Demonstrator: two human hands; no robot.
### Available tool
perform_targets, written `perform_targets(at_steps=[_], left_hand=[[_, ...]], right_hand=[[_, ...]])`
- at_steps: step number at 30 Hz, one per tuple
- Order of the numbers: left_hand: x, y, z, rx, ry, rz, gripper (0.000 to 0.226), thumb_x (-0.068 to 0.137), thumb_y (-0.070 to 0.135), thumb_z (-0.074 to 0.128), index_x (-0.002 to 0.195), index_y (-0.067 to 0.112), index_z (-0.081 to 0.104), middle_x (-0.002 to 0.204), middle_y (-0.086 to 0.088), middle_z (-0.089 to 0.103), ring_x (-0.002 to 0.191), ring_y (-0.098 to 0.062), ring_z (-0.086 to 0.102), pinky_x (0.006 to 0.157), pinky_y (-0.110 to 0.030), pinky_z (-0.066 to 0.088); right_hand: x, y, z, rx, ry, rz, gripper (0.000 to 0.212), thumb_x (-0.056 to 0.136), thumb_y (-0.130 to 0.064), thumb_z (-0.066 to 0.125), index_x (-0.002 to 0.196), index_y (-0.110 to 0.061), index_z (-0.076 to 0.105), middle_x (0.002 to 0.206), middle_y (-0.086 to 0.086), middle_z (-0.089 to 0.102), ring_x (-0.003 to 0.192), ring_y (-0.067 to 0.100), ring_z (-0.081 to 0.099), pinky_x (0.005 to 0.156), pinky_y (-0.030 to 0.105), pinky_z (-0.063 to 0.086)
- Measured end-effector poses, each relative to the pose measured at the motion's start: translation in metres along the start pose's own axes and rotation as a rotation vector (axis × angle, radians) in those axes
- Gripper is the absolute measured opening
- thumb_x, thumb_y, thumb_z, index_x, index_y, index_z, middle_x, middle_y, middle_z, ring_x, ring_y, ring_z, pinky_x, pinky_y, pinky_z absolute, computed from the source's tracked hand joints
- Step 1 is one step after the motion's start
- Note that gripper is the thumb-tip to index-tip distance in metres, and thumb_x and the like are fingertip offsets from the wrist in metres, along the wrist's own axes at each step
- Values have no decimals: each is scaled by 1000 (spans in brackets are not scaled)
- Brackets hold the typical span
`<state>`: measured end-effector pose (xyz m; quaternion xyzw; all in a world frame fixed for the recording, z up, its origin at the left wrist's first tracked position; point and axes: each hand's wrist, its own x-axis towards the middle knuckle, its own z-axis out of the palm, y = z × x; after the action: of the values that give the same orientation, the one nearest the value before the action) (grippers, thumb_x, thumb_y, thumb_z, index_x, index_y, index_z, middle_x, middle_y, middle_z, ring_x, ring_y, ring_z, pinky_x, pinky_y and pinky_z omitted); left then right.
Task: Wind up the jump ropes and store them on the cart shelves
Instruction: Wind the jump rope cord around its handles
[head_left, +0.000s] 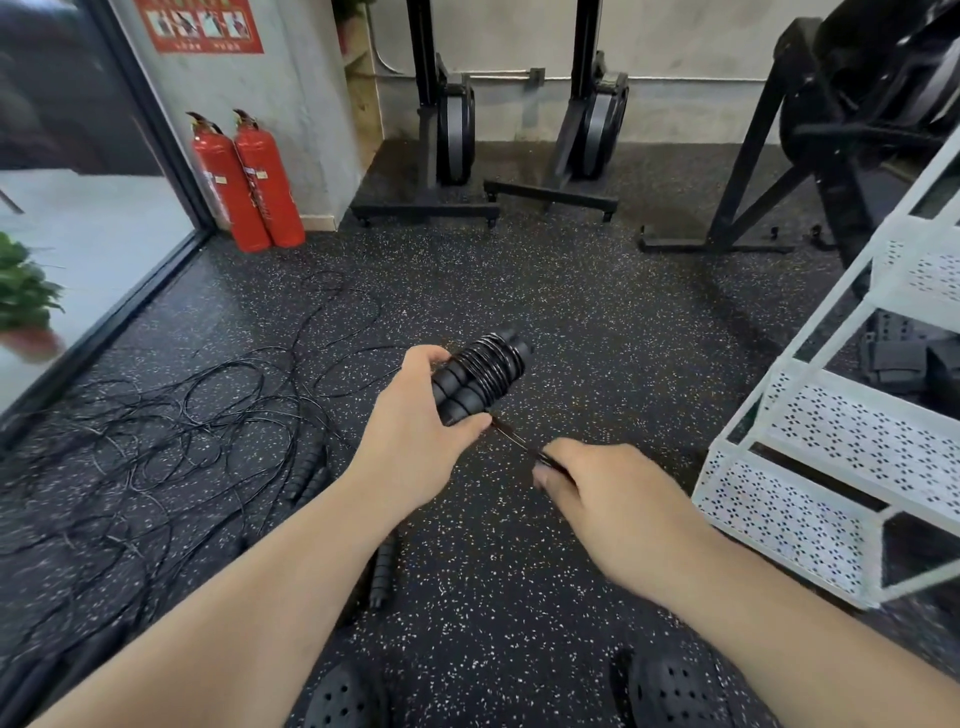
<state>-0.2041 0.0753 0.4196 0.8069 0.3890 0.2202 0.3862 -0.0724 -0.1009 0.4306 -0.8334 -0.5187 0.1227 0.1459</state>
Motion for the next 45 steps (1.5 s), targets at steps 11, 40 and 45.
perform_targets(at_steps=[11, 40, 45], left_hand=[[3, -9, 7, 310, -151, 52, 66, 77, 47, 92, 128, 28, 54, 108, 10, 68, 95, -14, 66, 89, -41, 58], [-47, 48, 7, -235, -518, 337, 64, 75, 23, 98, 126, 45, 64, 125, 13, 70, 121, -15, 67, 106, -42, 55], [-54, 49, 10, -529, -479, 322, 52, 87, 19, 87, 132, 26, 63, 131, -2, 72, 123, -26, 70, 105, -42, 57]], right_hand=[[-5, 9, -23, -333, 324, -268, 41, 108, -58, 33, 95, -33, 63, 77, -9, 55, 61, 14, 57, 53, 37, 50], [4, 82, -89, 455, 18, -36, 38, 87, -63, 71, 79, -27, 78, 66, 7, 64, 55, 12, 49, 57, 24, 42], [5, 62, -79, 732, -82, -7, 42, 101, -33, 66, 71, -4, 63, 67, 5, 59, 61, 13, 55, 62, 18, 48]])
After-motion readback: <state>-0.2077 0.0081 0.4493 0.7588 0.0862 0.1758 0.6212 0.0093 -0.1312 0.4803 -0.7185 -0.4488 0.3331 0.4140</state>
